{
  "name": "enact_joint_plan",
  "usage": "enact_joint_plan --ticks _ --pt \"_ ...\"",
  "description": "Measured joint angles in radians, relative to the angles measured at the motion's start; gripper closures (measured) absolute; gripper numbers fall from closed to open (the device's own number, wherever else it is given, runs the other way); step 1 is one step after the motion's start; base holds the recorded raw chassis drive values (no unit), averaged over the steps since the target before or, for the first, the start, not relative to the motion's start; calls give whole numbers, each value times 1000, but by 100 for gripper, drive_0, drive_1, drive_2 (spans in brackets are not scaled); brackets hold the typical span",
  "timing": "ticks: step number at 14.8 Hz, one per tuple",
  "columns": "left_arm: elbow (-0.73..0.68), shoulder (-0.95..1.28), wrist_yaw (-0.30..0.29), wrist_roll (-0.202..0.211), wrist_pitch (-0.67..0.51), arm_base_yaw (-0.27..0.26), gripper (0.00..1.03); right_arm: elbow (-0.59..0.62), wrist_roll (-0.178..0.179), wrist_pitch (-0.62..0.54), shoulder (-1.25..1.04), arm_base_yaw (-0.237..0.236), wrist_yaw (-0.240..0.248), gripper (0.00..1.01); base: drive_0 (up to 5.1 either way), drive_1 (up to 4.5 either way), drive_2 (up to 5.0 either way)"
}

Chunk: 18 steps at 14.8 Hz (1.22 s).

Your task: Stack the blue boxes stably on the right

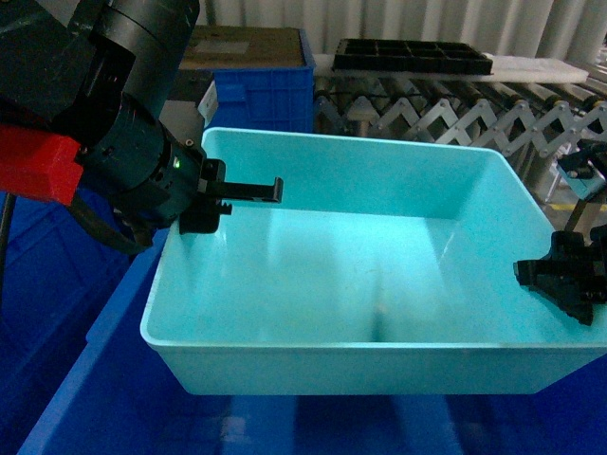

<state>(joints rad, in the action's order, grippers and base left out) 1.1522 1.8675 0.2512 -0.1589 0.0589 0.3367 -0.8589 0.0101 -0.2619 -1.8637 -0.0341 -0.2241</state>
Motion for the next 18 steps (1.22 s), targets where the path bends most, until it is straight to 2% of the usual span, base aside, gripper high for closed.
enact_joint_plan --ticks 3,8,10,14,15,16,17,18 --pt "-7 0 -1 -5 -6 -1 101 0 -2 0 0 0 0 95 0 0 0" --pt "-32 0 -21 -44 -21 -5 101 -2 -20 -10 -8 -1 15 95 0 0 0" --pt "-32 0 -21 -45 -24 -6 101 -5 -37 -32 -13 -8 31 95 0 0 0" --pt "-32 0 -22 -51 -22 -8 101 -8 -48 -33 -13 -11 37 95 0 0 0" --pt "-32 0 -22 -51 -22 -8 100 -8 -54 -33 -13 -11 40 92 0 0 0" --pt "-32 0 -9 -32 -24 -14 71 -8 -129 -29 -16 -4 117 61 0 0 0" --pt "-32 0 -4 -24 -25 -26 45 -8 -143 -29 -16 9 124 35 0 0 0" --pt "-32 0 -4 -24 -25 -26 38 -8 -143 -30 -16 9 124 28 0 0 0"
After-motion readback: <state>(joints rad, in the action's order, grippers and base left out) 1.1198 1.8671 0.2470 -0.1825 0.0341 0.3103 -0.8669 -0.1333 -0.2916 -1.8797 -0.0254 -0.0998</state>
